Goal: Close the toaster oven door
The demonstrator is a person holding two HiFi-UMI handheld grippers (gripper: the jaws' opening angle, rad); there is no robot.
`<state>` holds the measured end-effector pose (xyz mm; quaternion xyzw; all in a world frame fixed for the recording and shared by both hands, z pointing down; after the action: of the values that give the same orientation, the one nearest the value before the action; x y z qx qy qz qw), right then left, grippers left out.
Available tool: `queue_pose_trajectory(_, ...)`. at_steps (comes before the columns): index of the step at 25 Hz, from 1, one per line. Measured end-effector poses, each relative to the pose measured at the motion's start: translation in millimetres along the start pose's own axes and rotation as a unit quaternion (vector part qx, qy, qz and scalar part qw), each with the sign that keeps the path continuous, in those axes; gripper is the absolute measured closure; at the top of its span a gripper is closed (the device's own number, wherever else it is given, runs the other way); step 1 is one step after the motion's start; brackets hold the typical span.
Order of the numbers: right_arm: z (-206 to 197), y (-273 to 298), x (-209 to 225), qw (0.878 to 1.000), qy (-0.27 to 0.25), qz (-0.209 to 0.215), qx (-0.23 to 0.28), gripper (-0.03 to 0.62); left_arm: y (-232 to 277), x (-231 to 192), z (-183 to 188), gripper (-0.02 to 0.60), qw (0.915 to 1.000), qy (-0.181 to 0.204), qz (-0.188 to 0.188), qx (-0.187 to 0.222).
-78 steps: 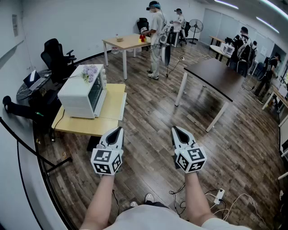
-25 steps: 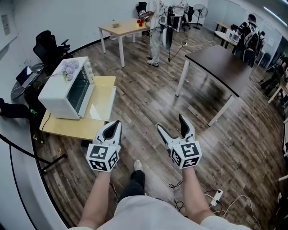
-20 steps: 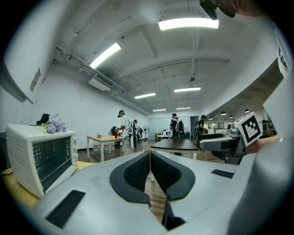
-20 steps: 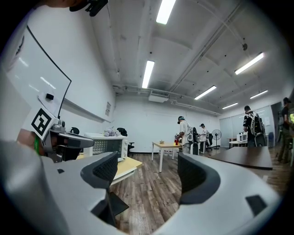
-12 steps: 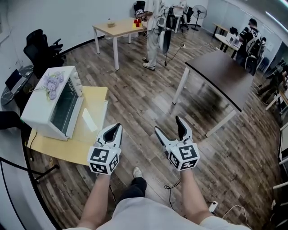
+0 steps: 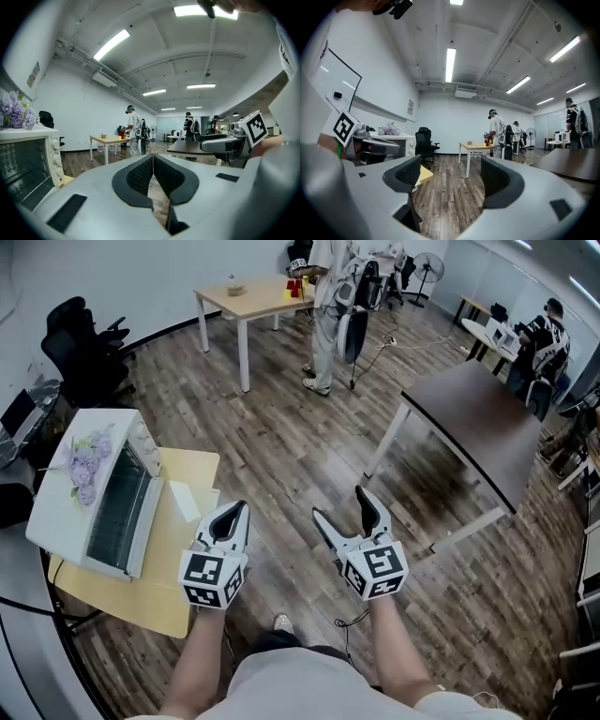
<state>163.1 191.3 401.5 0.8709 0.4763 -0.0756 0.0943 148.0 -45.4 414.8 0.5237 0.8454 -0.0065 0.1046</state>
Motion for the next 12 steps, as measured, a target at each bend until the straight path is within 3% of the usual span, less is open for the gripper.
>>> queue_pose_trajectory(7, 2.7, 62.8, 24.4, 1.0, -0.004, 0.026, -0.001, 0.046, 42.6, -32.1, 9.5, 0.566, 0.9998, -0.006, 0.02, 0.0)
queue_pose_trajectory(12, 6.1, 121.2, 21.9, 0.996, -0.014, 0.083, 0.014, 0.048, 53.9, -61.3, 13.4, 0.567, 0.9977, -0.01, 0.065, 0.014)
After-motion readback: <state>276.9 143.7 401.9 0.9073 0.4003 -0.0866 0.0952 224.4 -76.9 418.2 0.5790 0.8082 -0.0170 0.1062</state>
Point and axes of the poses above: the fingertips, and each gripper's own axes: y forward along the fingers, x to its right, z out of its top, the point moved 7 cm from there along -y, backward along the fingers, and after that the axes turned 9 degrees about -y, right-handed, at the moved point
